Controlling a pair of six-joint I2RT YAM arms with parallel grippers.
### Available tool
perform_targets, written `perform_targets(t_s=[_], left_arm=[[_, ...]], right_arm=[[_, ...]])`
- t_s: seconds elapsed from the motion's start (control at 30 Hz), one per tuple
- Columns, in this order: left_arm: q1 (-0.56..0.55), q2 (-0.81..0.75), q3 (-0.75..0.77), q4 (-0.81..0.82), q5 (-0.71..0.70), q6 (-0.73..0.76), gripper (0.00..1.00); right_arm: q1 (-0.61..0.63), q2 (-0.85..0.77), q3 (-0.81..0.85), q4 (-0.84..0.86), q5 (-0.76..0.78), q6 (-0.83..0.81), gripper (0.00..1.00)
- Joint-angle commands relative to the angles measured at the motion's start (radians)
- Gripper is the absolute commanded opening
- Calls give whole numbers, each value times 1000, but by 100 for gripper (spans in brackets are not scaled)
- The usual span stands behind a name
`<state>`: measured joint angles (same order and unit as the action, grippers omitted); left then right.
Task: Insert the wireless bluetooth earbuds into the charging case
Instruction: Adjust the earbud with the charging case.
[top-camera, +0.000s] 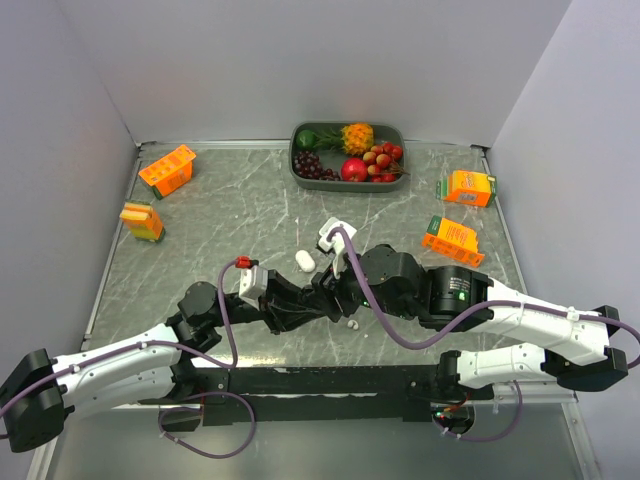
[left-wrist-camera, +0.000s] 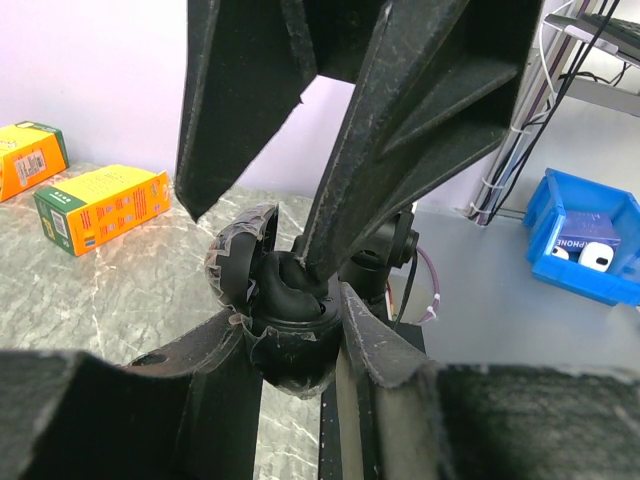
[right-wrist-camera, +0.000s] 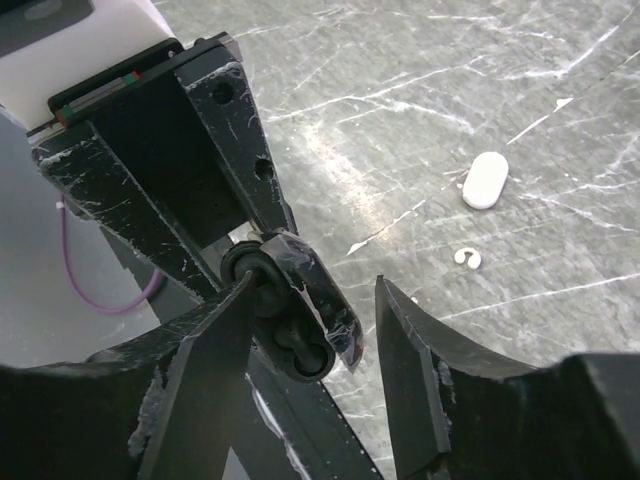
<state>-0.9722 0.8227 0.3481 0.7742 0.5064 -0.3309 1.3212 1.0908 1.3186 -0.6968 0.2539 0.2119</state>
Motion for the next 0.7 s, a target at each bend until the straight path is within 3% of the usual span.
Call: perform_targets(t_s=[0.0,0.27,0.4,0.5,0.63,0.67], left_arm=[[-3,-13,29,71,-9,4,1],[-2,-11,29,60,-19,4,1],[-3,-14,32,48,-31,6,1],[-3,-16,34,43,-38,7,1],[-2,-16,38,34,-42,7,1],[-2,-17,38,31,-43,7,1]], right_arm=[[3,-3,39,-29,30,-3,62],[6,-61,57,-10,76,11,72],[7,-101,70,-1,59,7,70],[9,-118,68,8,29,0,59],[9,-106,85,-7,-121,-6,37],[9,-88,106,-21,-146,-5,35]])
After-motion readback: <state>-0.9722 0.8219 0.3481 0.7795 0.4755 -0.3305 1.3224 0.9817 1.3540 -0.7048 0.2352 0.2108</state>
